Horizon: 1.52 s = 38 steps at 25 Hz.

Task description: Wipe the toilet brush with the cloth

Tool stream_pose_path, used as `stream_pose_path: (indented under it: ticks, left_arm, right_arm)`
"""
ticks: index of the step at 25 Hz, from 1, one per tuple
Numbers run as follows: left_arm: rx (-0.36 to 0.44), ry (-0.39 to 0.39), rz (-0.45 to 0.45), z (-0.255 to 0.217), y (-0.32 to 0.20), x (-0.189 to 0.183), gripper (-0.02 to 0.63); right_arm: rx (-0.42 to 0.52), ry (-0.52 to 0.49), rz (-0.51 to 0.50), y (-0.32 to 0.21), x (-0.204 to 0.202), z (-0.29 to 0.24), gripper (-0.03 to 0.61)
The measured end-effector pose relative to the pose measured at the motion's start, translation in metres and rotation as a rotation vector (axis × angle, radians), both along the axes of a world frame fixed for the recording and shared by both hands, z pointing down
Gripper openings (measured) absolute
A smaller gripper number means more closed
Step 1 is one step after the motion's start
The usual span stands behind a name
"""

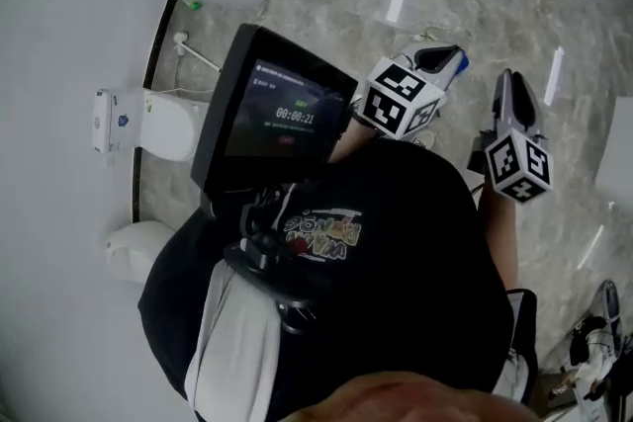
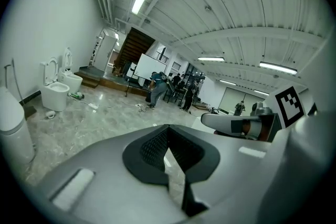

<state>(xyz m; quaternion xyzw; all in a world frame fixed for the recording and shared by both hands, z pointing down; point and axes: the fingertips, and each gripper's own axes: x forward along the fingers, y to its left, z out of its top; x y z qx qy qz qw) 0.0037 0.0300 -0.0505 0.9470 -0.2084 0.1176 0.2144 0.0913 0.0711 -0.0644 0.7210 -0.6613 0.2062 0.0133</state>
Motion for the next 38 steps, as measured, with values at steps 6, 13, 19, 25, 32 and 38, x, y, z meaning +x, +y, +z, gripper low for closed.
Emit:
stream_pose_path:
  ticks: [6,13,19,25,32,38]
  left_arm:
    - [0.027,0.01,0.002,-0.013,-0.002,-0.007,0.0]
    - [0.075,0.0,0.045,-0.012,-0.012,0.003,0.002]
    - [0.102,-0.002,0.044,-0.008,-0.014,-0.002,0.002]
    - [0.062,-0.025,0.025,0.0,-0.01,-0.012,0.003]
    - [0.071,-0.026,0.001,-0.004,-0.016,-0.02,0.004]
    - [0.053,-0.019,-0.013,-0.003,-0.023,-0.026,0.004]
  right_arm:
    - [-0.001,-0.002,-0.029,0.0,-0.025,-0.004,0.081]
    - [0.006,-0.008,-0.014,-0.018,-0.019,-0.002,0.081]
    - [-0.025,-0.004,-0.038,-0.019,-0.031,0.008,0.081]
    - [-0.033,-0.013,-0.07,-0.016,-0.041,0.012,0.078]
    - [-0.032,-0.025,-0.068,-0.02,-0.043,0.011,0.078]
    - [-0.028,-0.016,-0.065,-0.024,-0.046,0.01,0.078]
